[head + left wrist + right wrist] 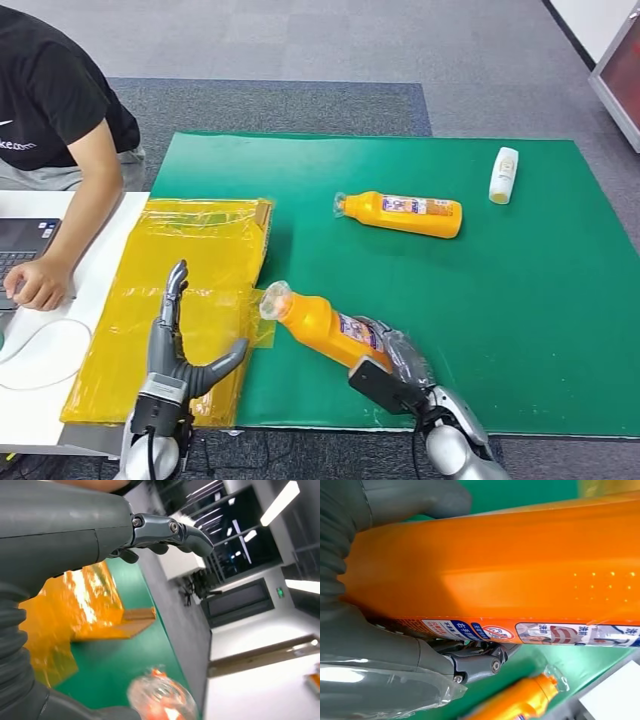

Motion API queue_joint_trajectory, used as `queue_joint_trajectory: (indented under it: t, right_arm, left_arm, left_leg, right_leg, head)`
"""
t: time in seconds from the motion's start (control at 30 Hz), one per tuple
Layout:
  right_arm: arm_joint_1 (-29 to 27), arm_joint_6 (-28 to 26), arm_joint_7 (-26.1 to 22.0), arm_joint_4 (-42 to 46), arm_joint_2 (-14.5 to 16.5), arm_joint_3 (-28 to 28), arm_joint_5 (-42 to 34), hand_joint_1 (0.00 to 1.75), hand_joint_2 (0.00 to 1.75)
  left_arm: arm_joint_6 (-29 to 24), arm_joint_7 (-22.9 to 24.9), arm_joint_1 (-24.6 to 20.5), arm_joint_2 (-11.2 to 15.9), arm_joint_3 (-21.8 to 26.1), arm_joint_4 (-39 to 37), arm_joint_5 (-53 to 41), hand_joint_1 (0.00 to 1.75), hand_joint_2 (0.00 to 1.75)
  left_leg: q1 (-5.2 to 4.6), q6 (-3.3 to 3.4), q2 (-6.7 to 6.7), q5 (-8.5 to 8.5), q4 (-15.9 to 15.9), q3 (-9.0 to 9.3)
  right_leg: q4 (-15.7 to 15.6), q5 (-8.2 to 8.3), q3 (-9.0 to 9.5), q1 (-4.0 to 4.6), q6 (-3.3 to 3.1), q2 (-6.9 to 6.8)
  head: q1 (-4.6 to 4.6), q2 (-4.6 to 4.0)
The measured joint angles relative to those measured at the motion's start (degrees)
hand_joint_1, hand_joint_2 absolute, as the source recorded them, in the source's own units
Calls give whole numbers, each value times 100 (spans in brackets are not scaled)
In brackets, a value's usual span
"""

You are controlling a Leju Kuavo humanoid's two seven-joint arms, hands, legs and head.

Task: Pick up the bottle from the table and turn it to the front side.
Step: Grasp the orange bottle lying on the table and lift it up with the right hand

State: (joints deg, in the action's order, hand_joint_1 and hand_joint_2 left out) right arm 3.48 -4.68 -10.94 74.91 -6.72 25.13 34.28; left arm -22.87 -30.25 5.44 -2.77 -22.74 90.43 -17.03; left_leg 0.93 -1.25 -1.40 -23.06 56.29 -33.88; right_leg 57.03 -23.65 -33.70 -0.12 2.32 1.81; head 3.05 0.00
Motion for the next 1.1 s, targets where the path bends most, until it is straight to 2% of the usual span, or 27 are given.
queue_joint_trajectory:
  t: [0.23, 0.37, 0.47, 0.67, 0.87, 1.1]
  right_arm:
    - [-419, 161, -364, 156, 211, -378, -1412, 175, 175]
    - [-491, 198, -449, 171, 269, -426, -1742, 175, 175]
    - [-486, 26, -458, 172, 288, -418, -1489, 175, 175]
    - [-337, -689, -250, 137, 305, -309, -283, 175, 175]
    - [-160, -751, -260, 56, 344, -197, -132, 175, 175]
    - [-52, -822, -299, -11, 370, -173, -251, 175, 175]
  left_arm:
    - [515, -5, 103, -251, 175, 190, 1820, 0, 175]
    - [875, 219, 82, -256, 152, 190, 2342, 0, 175]
    - [1056, 391, 16, -246, 40, 166, 2342, 0, 175]
    - [1549, 1019, -279, -220, -336, 25, 2177, 0, 175]
    - [2193, 1552, -746, -211, -804, -212, 2347, 0, 175]
    - [2336, 1910, -1125, -214, -1096, -573, 2606, 0, 175]
  left_leg:
    - [0, 0, 0, 0, 0, -14]
    - [0, 0, 0, 1, 0, -22]
    - [0, 1, 0, 1, 0, -27]
    - [-1, 3, 0, 8, 0, -43]
    - [-1, 0, 0, 12, 0, -49]
    - [-1, -1, -1, 12, 0, -60]
  right_leg:
    - [1, -3, -12, 1, -4, 0]
    - [1, -2, -21, 0, -3, 0]
    - [1, -2, -23, 0, -3, -1]
    - [1, 4, -37, -1, 3, -2]
    - [2, 7, -43, -2, 5, -2]
    - [3, 6, -51, -2, 5, -4]
  head:
    - [-1, 0]
    - [1, 0]
    - [0, 0]
    - [-1, 0]
    - [-1, 0]
    - [-1, 0]
